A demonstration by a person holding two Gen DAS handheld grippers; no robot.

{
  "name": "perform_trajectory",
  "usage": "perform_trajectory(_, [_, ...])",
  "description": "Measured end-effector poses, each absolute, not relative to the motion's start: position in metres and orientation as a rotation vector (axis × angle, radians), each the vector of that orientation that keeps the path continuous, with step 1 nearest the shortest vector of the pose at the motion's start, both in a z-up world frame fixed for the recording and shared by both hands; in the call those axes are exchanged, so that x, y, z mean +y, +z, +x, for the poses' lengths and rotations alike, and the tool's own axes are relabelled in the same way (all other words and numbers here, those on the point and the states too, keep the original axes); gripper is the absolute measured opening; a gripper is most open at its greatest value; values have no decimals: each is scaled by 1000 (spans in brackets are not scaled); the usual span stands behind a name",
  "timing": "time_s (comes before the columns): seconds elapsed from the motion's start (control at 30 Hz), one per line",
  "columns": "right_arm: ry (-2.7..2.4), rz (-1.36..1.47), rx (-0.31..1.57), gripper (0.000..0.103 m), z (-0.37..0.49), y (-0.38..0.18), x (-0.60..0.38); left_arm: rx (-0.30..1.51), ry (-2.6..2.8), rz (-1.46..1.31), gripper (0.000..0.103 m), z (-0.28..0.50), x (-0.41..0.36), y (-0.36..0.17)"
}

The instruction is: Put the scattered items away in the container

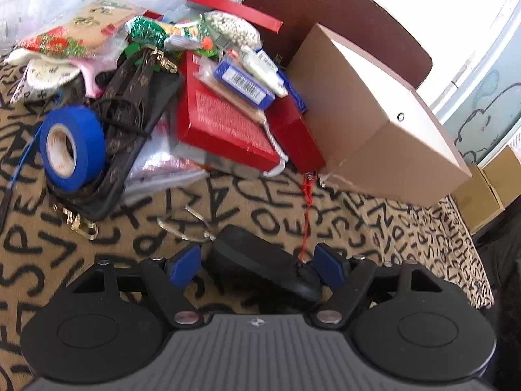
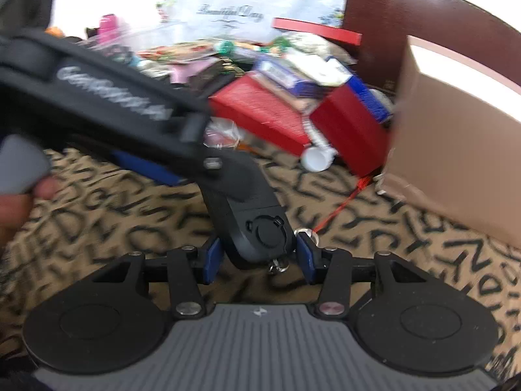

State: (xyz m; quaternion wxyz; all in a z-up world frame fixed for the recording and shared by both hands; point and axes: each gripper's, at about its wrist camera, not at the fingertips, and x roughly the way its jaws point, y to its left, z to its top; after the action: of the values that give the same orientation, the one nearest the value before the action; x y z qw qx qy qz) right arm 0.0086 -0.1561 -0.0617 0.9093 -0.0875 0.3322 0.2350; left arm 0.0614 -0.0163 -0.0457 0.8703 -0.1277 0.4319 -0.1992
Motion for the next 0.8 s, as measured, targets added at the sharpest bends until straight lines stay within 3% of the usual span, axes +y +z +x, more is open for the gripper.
perform_trajectory(0.07, [524, -183, 695, 43, -2, -58, -151, 902, -394, -251, 76, 56, -13, -49])
perform_trajectory(0.2, [584, -168, 731, 44, -17, -60, -148, 935, -394, -291, 53, 50, 1, -58])
perform_trajectory(0.3, [580, -163, 727, 45, -25, -59, -152, 935, -390, -337, 49, 48, 11, -61])
perform_trajectory(0.37, [582, -149, 718, 49, -29, -56, -156, 931, -375, -337, 48, 47, 12, -60])
perform_trajectory(0.5, [576, -148, 709, 51, -30, -55, -157, 919, -363, -318, 67, 47, 1, -60])
perform_trajectory(0.57, [579, -143, 713, 51, -29, -58, -155, 906, -362, -294, 68, 47, -5, -61])
perform_trajectory(0.7, [611, -142, 704, 52, -32, -56, -145, 867, -335, -250, 49, 46, -5, -60])
perform_trajectory(0.73, [623, -145, 702, 52, -33, -55, -143, 860, -323, -273, 35, 45, 1, -59])
perform_trajectory(0.77, [648, -143, 696, 52, -35, -54, -142, 848, -324, -308, 30, 45, 10, -57])
perform_trajectory(0.8, [660, -145, 687, 52, -37, -53, -142, 851, -313, -321, 12, 46, 18, -55])
